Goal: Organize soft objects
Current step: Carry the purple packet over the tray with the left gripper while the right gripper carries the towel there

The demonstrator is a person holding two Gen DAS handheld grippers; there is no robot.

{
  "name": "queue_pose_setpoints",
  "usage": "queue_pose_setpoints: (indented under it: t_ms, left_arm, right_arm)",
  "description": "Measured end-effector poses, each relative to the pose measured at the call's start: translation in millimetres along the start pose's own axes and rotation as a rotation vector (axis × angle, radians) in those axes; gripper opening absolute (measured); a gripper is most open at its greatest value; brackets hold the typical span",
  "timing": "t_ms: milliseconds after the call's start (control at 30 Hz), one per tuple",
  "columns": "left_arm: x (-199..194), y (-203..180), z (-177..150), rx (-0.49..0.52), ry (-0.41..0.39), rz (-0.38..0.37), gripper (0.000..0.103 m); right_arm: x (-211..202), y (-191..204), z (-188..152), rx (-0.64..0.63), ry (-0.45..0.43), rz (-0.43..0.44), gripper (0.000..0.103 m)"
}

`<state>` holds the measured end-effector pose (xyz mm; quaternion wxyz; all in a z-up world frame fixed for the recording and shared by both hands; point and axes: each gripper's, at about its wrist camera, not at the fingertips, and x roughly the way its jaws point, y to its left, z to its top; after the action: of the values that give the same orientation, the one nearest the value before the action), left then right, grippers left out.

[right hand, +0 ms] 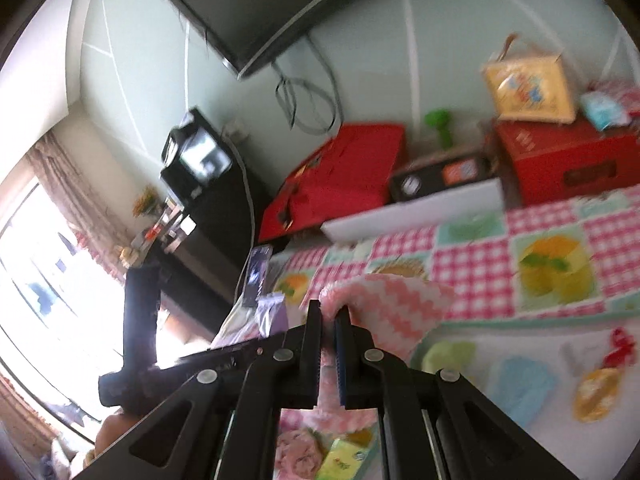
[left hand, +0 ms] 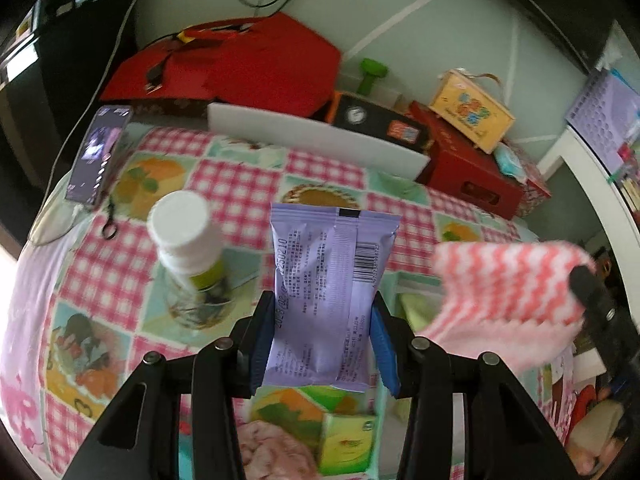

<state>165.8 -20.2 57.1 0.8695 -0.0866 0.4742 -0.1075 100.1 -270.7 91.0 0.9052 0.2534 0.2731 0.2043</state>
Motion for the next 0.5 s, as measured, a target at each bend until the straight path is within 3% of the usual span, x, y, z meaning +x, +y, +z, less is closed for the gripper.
queue_pose_setpoints:
  t_ms: [267, 500]
  left_arm:
    - [-1.2, -45.5, -2.2, 0.093, -0.015, -0.069, 0.046]
    - [9.6, -83.9, -10.1, 0.168, 0.009, -0.102, 0.046]
  right_arm:
    - [-69.4, -30.2, 15.0, 0.035, -0.155, -0.141, 0.006]
    - [-112.0, -57.9, 15.4, 0.087, -0.225, -0.255, 0.006]
